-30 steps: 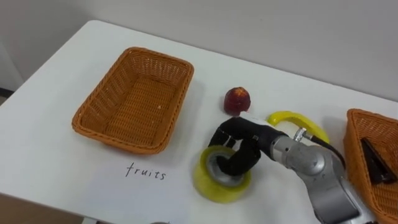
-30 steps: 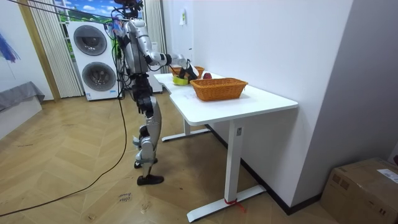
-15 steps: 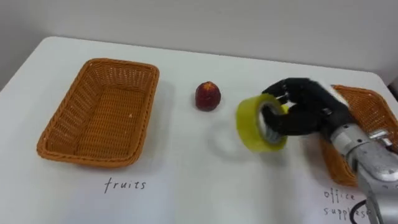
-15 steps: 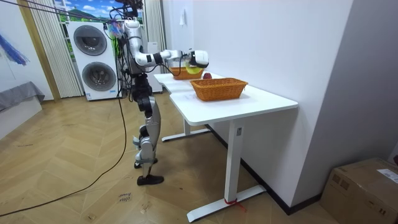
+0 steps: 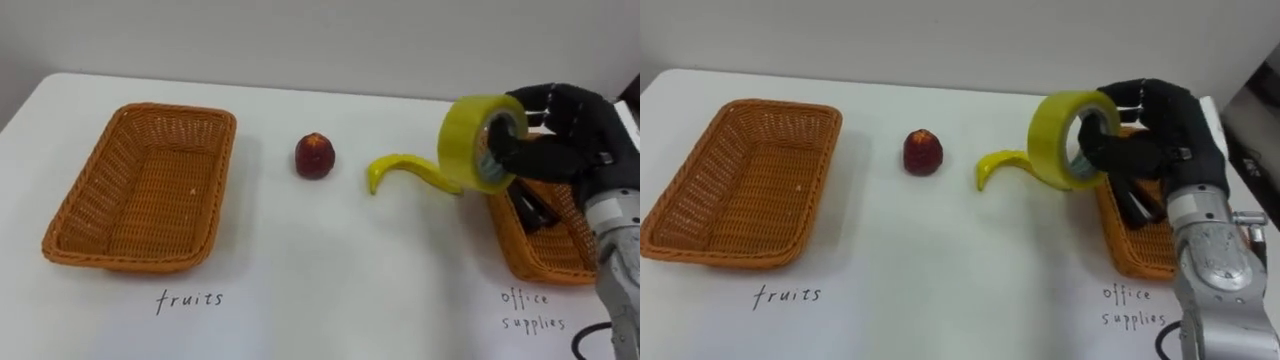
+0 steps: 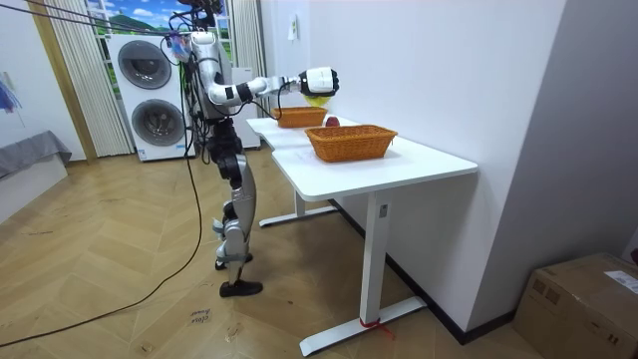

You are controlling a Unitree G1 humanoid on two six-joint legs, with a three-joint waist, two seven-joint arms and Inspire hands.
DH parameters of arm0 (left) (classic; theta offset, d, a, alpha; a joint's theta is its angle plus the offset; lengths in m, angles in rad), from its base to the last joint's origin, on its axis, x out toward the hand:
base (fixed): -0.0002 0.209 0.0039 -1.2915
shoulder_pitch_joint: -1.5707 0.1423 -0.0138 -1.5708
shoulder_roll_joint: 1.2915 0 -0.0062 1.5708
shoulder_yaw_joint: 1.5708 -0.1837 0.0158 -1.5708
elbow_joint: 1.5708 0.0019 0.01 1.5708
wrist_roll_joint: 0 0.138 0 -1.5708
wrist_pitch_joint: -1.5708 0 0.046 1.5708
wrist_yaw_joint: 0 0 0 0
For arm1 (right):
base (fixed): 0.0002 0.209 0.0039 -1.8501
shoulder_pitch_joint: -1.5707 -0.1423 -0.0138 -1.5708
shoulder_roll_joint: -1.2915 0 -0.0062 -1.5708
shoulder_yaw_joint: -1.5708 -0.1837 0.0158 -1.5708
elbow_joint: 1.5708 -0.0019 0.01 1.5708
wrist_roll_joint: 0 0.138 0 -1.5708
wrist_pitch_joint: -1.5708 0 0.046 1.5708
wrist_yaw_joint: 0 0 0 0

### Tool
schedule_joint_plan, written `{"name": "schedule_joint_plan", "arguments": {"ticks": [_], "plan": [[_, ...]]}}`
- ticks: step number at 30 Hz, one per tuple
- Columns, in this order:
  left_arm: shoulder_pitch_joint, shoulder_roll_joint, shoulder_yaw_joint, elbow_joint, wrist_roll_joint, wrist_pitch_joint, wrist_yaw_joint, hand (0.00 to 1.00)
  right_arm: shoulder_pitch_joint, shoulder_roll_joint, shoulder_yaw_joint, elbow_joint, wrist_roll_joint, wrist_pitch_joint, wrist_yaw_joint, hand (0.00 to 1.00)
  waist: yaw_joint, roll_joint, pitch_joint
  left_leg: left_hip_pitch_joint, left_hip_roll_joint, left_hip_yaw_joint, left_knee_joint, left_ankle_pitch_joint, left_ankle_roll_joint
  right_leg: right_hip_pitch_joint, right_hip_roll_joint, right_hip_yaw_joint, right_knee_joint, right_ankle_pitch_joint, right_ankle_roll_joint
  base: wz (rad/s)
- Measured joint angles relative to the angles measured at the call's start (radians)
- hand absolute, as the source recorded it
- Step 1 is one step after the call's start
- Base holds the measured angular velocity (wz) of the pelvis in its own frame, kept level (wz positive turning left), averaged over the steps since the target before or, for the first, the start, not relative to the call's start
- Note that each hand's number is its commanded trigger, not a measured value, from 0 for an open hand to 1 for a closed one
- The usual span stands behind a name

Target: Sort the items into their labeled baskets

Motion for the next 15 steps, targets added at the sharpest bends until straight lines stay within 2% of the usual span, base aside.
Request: {"name": "schedule_joint_plan", "arguments": {"ticks": [6, 10, 15], "plan": [[-0.001, -0.002, 0.000, 0.000, -0.001, 0.003, 0.000, 0.00, 0.000, 0.000, -0.021, 0.009, 0.033, -0.003, -0.074, 1.00, 0.000, 0.009, -0.0015, 0.002, 0.001, 0.007, 0.001, 0.000, 0.000, -0.009, 0.000, 0.011, 0.011, 0.000, 0.000, -0.03], [-0.006, -0.001, 0.001, -0.001, 0.000, 0.007, -0.002, 0.00, 0.000, -0.011, -0.023, 0.067, 0.067, -0.003, -0.087, 1.00, -0.008, 0.008, -0.0023, 0.002, 0.001, 0.009, -0.002, 0.000, 0.000, -0.009, 0.000, 0.011, 0.011, 0.000, 0.000, -0.01], [-0.006, -0.001, 0.001, -0.001, -0.002, 0.021, -0.009, 0.00, 0.003, -0.017, -0.025, 0.096, 0.081, -0.002, -0.106, 1.00, -0.037, 0.008, -0.0009, -0.002, 0.001, 0.014, -0.003, 0.000, 0.000, -0.015, 0.000, 0.013, 0.011, 0.000, 0.000, -0.03]]}}
